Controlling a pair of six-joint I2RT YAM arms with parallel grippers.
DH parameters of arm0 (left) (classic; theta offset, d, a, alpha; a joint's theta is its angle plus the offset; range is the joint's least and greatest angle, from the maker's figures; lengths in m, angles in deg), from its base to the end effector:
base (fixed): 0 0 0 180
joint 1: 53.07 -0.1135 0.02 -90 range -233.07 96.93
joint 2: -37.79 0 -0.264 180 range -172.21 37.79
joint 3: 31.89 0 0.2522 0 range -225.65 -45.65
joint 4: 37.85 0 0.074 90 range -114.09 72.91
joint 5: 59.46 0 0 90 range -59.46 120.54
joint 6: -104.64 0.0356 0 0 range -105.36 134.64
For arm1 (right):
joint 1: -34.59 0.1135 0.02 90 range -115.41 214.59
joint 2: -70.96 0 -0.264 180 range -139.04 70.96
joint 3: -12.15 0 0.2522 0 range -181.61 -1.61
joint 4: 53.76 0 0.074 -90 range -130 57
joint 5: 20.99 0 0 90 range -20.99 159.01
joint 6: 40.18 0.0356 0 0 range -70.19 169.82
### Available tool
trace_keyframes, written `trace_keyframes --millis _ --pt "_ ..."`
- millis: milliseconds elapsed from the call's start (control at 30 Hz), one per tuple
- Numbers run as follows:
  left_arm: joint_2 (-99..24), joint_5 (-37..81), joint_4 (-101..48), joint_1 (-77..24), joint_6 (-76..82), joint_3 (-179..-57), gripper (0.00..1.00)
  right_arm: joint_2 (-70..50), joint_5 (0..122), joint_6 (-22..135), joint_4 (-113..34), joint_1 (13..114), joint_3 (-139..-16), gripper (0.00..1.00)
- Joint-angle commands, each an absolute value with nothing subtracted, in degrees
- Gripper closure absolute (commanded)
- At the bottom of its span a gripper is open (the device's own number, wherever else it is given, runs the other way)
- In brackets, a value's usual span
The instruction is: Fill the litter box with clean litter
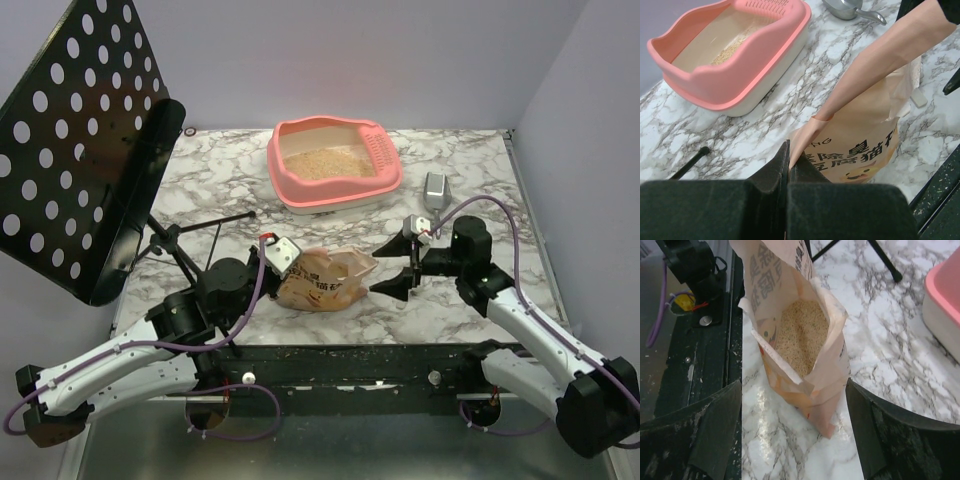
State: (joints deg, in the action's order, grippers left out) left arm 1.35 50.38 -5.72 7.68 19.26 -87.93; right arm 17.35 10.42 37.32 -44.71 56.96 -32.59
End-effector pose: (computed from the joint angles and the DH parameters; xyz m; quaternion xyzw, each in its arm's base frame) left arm 0.0839 -0.1251 0.3316 0.3242 0.7049 -0.1714 0.6071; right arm 0.1740 0.1045 0.2587 -0.4860 0.5865 0.4383 0.4772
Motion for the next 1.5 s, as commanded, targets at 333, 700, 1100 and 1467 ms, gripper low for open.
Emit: trace_keyframes --millis 333,700,1100,1467 --pt "0.2 50.9 -10.1 6.8 18.4 -88.3 1.00 7.2 2.7 48.8 -81.9 58.8 -26.8 0.10" --pt "-1.3 50.6 -10.6 5.5 18.2 -88.4 1.00 -3.0 -0.1 58.7 -98.6 58.8 -26.8 0.31" --pt "-0.4 48.0 -13.7 4.7 18.2 -89.2 0.98 -0.6 6.6 64.1 -103.0 54.3 -23.4 1.00" --pt "-14.3 37.4 -20.2 4.3 19.0 -95.7 0.55 20.8 32.7 55.6 -66.3 48.6 -28.4 1.00"
